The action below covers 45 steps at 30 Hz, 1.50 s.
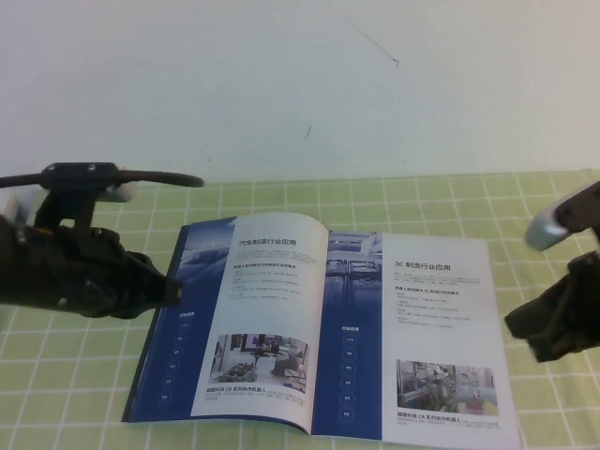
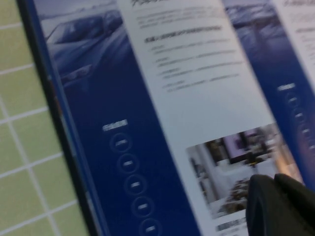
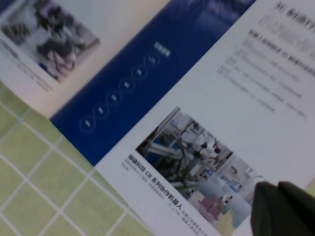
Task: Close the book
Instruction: 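Close the open booklet and leave it lying on the table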
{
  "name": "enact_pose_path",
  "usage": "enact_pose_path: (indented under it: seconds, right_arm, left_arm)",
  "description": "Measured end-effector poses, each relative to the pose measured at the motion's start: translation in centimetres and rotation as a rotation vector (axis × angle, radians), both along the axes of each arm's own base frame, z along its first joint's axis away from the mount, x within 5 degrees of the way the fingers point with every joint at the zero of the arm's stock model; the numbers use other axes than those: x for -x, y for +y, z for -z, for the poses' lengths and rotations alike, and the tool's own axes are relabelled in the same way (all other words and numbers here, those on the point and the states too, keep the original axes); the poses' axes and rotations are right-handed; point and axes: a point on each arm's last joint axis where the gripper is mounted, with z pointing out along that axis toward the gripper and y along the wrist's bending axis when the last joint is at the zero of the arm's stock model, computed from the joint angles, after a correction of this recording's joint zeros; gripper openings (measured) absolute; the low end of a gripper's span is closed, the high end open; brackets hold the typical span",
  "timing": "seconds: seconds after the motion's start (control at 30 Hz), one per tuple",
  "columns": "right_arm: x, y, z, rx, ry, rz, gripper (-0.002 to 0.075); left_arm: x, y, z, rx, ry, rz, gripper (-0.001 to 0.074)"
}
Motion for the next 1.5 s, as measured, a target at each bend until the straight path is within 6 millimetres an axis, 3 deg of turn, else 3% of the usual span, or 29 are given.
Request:
enact_pose_path:
  seconds: [0.2, 0.4, 0.7, 0.9, 1.1, 1.27, 1.5]
  right_arm:
    - [-1.9, 3.3, 6.1, 0.151, 0.047, -0.084, -0.0003]
    - [-2.6, 3.5, 10.6, 0.245, 0.121, -0.116, -0.0003]
    - [-3.1, 3.6, 11.0, 0.248, 0.132, -0.112, -0.0003]
    - [-3.1, 3.6, 11.0, 0.247, 0.133, -0.110, -0.0003]
    - [-3.1, 3.6, 11.0, 0.247, 0.134, -0.108, -0.0003]
    - [-3.1, 3.7, 11.0, 0.245, 0.135, -0.105, -0.0003]
    - [-3.3, 3.7, 11.0, 0.227, 0.128, -0.070, -0.0003]
  left_arm:
    - [-2.7, -2.3, 1.3, -0.316, 0.055, 0.026, -0.0004]
    - [-5.0, -3.3, 3.1, -0.447, 0.026, -0.027, -0.0004]
    - [-7.1, -3.4, 7.8, -0.537, 0.072, -0.031, -0.0004]
    - [-8.4, -1.9, 10.2, -0.570, 0.113, -0.229, -0.0004]
    - [-8.6, -1.7, 12.0, -0.576, 0.165, -0.262, -0.0004]
    - [-8.5, -2.8, 12.1, -0.497, 0.215, -0.234, -0.0004]
    - [-7.5, -7.2, 11.8, -0.305, 0.227, -0.029, -0.0001]
